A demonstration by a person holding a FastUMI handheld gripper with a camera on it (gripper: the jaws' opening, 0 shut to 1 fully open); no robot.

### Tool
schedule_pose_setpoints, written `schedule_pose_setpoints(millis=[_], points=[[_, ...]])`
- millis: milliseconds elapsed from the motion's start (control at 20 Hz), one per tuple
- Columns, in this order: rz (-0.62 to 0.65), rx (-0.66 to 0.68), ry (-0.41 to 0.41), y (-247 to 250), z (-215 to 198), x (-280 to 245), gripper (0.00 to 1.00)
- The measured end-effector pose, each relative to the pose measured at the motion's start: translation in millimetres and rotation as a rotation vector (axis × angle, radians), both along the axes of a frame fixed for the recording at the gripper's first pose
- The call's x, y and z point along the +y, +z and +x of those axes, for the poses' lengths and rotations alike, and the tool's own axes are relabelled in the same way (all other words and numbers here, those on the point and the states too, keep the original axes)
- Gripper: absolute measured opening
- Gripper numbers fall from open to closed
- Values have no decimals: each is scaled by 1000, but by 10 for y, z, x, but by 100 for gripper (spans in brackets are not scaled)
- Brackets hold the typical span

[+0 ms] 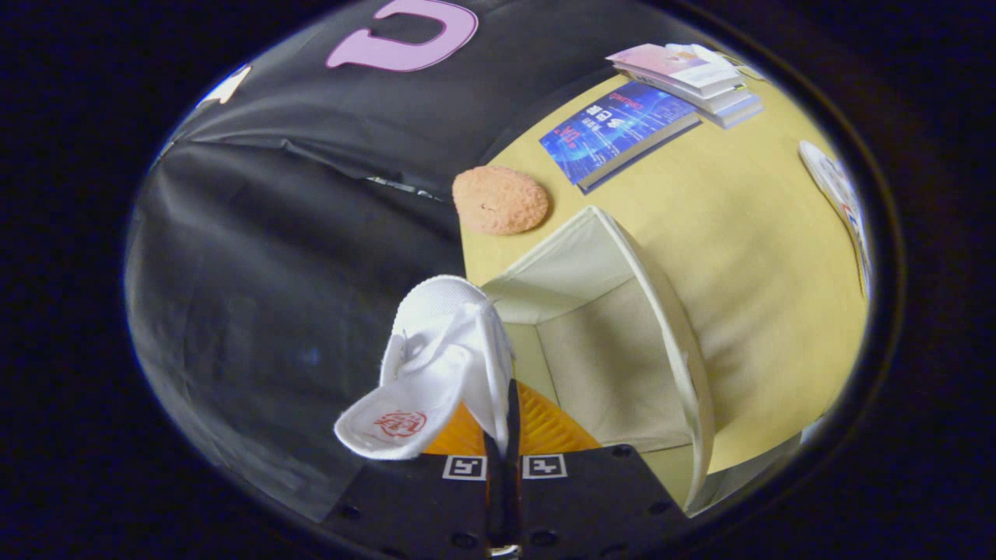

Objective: Open the storage box then place both shoes into the box .Put the left shoe in first, then the right shoe, with the right side of both shoes facing outward in a uniform manner.

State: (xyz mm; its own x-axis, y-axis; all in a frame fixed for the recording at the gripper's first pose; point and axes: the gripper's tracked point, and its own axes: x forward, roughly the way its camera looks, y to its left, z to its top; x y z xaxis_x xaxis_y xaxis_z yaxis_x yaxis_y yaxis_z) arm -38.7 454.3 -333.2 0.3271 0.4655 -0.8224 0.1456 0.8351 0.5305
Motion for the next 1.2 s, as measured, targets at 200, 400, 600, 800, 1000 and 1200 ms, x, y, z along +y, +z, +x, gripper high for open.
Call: schedule_pose_setpoints(millis=[200,400,600,800,1000,1200], points=[[-81,-2,7,-283,-38,0,3],[-120,11,50,-484,-103,16,4],[-73,-12,84,-450,-42,89,16],[54,-32,165,-194,-50,224,46],[66,-125,265,182,-7,113,77],[109,-215,281,669,108,-147,99]])
